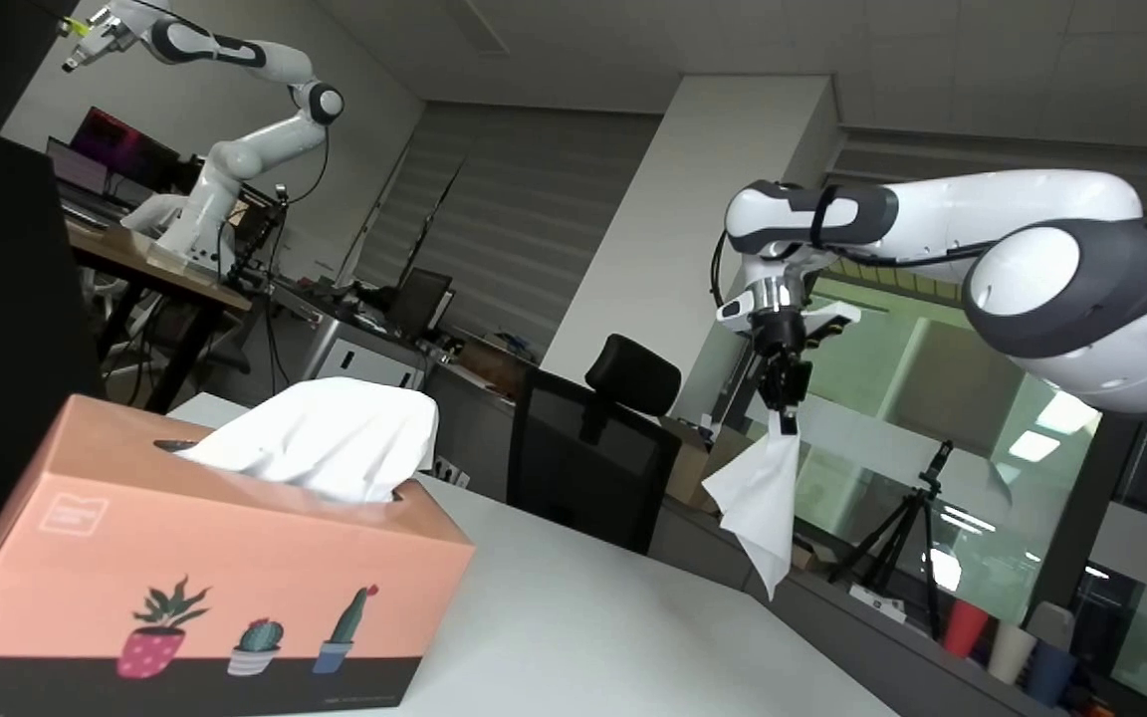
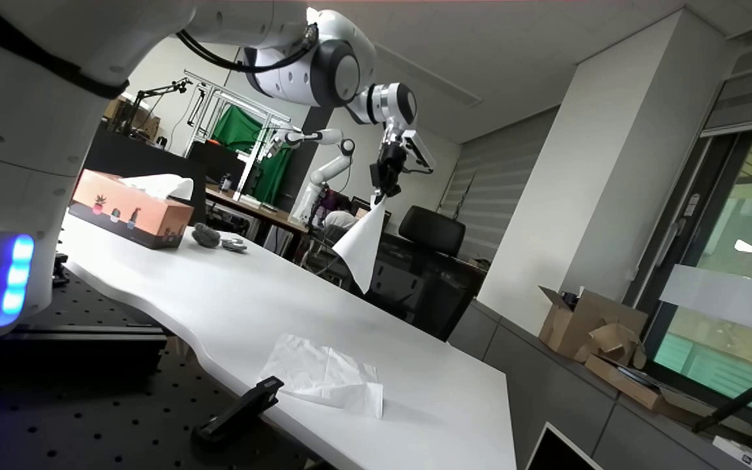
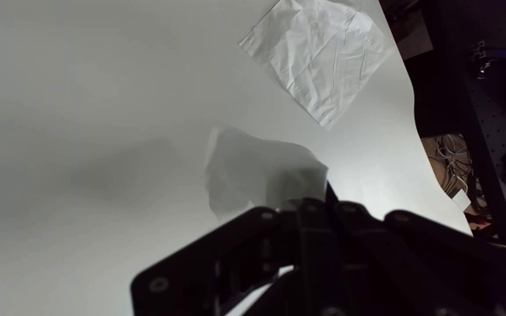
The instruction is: Take a tissue out of the box and put it on the table
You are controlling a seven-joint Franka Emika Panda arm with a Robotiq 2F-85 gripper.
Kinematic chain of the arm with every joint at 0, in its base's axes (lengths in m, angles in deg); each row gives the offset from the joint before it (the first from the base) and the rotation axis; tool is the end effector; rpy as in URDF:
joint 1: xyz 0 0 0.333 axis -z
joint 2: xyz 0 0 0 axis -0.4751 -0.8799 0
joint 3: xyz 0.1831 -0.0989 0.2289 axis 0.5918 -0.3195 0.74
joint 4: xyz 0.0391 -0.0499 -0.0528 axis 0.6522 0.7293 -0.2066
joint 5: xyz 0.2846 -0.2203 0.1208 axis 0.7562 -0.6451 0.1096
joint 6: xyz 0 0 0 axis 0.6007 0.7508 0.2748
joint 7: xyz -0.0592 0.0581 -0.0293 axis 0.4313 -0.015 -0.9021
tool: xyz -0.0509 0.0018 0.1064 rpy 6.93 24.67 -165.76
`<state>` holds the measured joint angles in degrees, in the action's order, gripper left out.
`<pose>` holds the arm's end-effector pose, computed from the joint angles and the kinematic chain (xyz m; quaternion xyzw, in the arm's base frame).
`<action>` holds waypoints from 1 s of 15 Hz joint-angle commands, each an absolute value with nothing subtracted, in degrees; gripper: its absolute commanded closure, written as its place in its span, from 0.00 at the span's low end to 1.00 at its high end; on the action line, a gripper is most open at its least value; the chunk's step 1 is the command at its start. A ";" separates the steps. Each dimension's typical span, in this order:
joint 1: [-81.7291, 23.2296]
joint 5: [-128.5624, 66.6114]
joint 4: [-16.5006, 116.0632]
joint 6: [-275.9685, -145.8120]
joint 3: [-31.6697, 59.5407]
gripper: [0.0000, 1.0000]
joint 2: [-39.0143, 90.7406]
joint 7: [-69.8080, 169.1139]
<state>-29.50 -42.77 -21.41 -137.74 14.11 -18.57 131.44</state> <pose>0.7056 -0.0414 0.4100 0.7913 0.5660 -0.2313 0.0055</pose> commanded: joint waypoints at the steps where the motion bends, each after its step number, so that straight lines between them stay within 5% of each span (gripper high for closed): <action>1: -28.16 -43.62 -23.14 -139.38 12.94 1.00 -22.43 129.10; 15: -27.60 -45.09 -21.70 -139.55 11.45 1.00 -25.52 130.72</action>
<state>-27.60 -45.09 -21.70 -139.55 11.45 -25.52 130.72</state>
